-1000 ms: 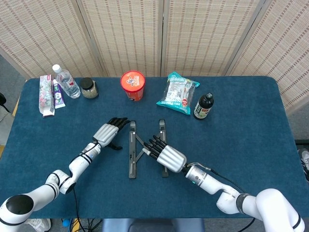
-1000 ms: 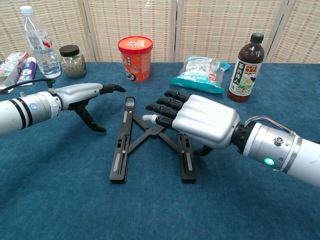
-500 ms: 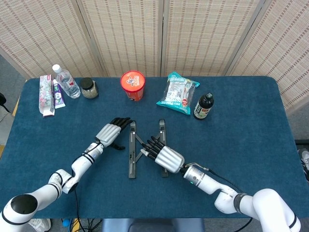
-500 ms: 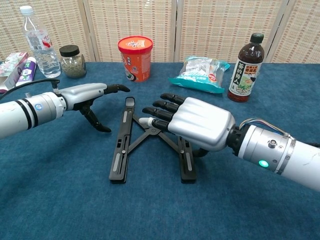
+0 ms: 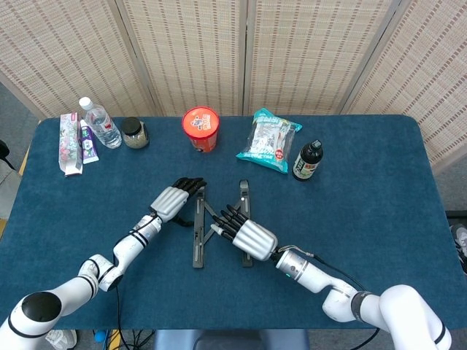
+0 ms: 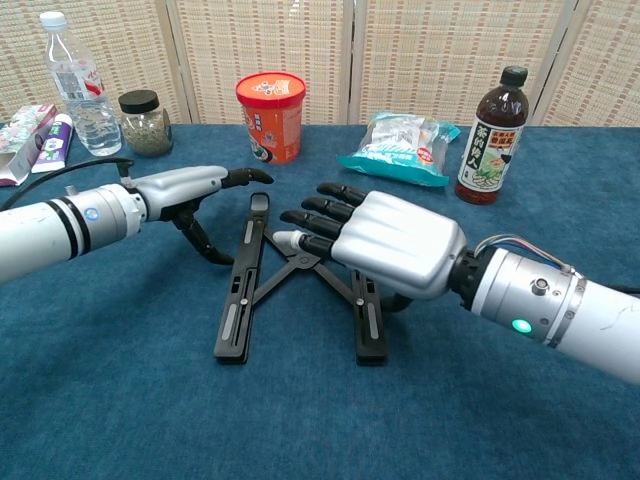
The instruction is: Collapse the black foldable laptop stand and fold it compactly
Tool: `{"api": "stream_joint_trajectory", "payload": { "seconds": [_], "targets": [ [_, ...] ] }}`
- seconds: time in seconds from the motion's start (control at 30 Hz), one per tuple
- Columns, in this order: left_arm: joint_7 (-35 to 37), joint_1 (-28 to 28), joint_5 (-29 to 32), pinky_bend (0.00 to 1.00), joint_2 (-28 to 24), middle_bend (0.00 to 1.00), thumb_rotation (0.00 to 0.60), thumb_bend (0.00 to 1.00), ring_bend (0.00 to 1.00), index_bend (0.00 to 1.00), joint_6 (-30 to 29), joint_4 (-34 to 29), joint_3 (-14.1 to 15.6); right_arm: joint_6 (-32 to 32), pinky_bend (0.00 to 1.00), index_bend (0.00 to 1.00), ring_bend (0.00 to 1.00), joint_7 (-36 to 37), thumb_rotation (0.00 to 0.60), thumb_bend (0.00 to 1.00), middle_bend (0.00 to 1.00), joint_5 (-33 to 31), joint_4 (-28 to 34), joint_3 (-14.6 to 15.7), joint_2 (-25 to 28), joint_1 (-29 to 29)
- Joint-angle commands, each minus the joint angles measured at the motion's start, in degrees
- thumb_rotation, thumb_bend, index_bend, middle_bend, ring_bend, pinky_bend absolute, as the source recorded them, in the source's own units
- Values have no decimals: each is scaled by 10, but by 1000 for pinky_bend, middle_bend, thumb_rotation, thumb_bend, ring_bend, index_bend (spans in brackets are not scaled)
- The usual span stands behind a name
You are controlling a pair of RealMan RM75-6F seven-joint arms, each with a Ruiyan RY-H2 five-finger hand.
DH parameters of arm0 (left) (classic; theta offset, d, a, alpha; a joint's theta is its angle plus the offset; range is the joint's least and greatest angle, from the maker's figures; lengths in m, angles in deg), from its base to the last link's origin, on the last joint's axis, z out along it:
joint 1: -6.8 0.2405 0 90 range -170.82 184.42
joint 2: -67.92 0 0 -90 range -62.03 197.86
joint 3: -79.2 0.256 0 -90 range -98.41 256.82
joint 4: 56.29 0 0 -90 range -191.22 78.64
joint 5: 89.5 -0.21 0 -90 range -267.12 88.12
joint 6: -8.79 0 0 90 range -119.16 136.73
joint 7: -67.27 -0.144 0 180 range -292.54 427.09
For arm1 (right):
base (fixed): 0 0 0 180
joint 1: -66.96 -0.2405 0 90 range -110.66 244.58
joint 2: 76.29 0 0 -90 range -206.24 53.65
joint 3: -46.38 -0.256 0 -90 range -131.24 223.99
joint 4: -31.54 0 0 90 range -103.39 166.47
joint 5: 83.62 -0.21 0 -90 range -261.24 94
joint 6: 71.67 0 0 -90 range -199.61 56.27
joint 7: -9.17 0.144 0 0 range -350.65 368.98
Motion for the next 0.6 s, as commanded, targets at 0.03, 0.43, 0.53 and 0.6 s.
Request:
{"api": "stream_joint_trajectory", "payload": {
  "seconds": [0.03, 0.43, 0.53, 0.6],
  "targets": [
    [0, -1, 1, 6, 1, 0, 600, 115, 0, 0, 0, 0, -1, -1, 0, 0, 0, 0, 600, 0, 0, 1, -3, -1, -2, -1],
    [-2, -5, 1, 7, 2, 0, 600, 115, 0, 0, -4, -6, -2, -8, 0, 0, 0, 1, 600, 0, 0, 1, -22, -7, -18, -9],
    [-3, -7, 0, 7, 0, 0, 600, 115, 0, 0, -5, -10, -2, -9, 0, 0, 0, 2, 600, 0, 0, 1, -27, -9, -22, -12],
    [-4, -7, 0, 5, -1, 0, 600, 115, 0, 0, -5, -13, -2, -12, 0, 0, 0, 2, 600, 0, 0, 3, -31, -10, -25, -14]
  ]
}}
